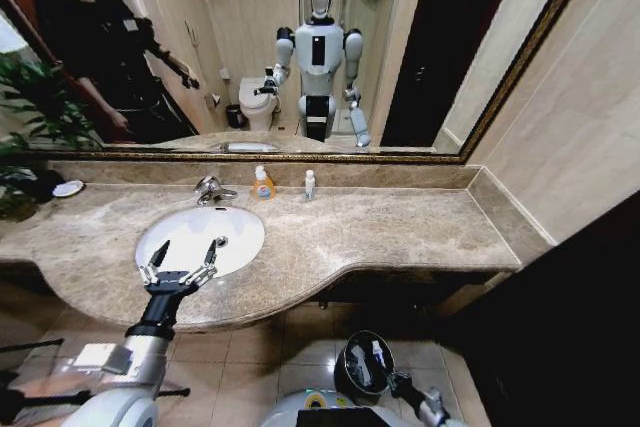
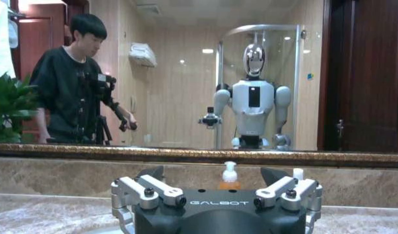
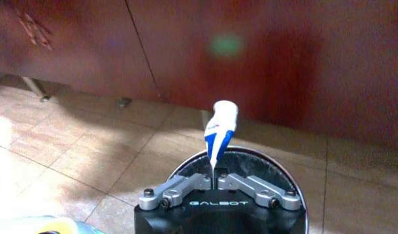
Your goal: Pick up the trash from the sink and place it in the trash bin.
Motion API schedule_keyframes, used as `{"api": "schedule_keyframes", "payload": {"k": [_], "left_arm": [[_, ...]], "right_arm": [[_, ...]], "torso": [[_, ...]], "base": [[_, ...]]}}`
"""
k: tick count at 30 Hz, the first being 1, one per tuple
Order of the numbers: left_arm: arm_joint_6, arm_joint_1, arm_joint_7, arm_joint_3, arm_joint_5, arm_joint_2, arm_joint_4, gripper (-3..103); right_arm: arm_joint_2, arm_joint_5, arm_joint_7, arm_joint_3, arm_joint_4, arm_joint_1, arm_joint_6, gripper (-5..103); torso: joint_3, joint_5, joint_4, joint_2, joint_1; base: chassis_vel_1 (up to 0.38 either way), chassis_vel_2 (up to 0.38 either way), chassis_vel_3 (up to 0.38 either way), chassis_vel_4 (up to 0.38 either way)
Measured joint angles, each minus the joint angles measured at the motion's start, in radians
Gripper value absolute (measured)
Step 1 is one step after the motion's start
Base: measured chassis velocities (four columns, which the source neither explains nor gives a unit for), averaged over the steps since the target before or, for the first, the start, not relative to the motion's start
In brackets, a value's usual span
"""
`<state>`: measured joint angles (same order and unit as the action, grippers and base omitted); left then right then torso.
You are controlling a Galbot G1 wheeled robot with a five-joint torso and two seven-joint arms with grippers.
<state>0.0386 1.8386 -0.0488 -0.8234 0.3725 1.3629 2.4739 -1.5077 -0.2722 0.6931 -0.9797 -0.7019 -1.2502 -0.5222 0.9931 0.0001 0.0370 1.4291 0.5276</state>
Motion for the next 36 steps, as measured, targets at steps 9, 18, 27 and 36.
{"api": "schedule_keyframes", "payload": {"k": [9, 18, 27, 36], "left_arm": [[0.000, 0.000, 0.000, 0.000, 0.000, 0.000, 0.000, 100], [0.000, 0.000, 0.000, 0.000, 0.000, 0.000, 0.000, 100], [0.000, 0.000, 0.000, 0.000, 0.000, 0.000, 0.000, 100], [0.000, 0.000, 0.000, 0.000, 0.000, 0.000, 0.000, 100]], "right_arm": [[-0.007, -0.087, -0.053, 0.005, 0.029, -0.010, -0.037, 33], [0.001, 0.243, 0.301, -0.023, -0.339, -0.122, 0.011, 67], [0.019, 0.634, 0.482, -0.076, -1.038, -0.140, 0.471, 97], [0.241, 0.710, -0.317, 0.527, -1.181, 0.048, 0.603, 100]], "torso": [[0.000, 0.0000, -0.0002, 0.000, 0.000], [0.000, 0.0001, -0.0006, 0.000, 0.000], [0.000, -0.0003, -0.0003, 0.000, 0.000], [0.000, -0.0003, 0.0001, 0.000, 0.000]], "base": [[0.000, 0.000, 0.000, 0.000], [0.000, 0.000, 0.000, 0.000], [0.000, 0.000, 0.000, 0.000], [0.000, 0.000, 0.000, 0.000]]}}
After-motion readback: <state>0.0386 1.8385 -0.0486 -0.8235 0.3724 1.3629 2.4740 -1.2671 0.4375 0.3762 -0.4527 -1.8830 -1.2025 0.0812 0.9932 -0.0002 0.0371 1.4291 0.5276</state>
